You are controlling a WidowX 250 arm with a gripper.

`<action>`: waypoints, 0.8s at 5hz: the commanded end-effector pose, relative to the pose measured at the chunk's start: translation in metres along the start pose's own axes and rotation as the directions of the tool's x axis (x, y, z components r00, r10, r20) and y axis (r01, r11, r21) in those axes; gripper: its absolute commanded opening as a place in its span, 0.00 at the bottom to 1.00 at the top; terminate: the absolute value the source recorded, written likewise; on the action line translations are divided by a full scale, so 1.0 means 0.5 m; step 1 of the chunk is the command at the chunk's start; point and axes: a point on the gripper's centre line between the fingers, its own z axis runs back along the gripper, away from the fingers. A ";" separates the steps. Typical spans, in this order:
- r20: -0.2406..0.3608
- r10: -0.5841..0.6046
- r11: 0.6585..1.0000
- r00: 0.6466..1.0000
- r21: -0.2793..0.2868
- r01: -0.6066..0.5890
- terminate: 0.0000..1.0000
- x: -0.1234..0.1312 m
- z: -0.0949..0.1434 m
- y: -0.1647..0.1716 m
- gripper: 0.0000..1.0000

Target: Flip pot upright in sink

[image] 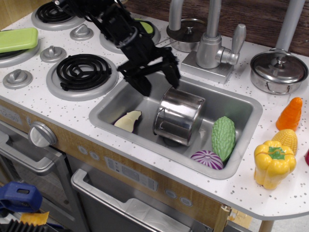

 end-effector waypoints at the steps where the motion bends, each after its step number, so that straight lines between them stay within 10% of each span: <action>1: 0.027 0.003 0.999 1.000 -0.038 -0.002 0.00 0.003 -0.011 -0.020 1.00; 3: 0.050 0.062 0.991 0.997 -0.118 -0.056 0.00 -0.009 -0.065 -0.048 1.00; 4: 0.083 0.102 0.986 0.991 -0.138 -0.090 0.00 -0.007 -0.083 -0.056 0.00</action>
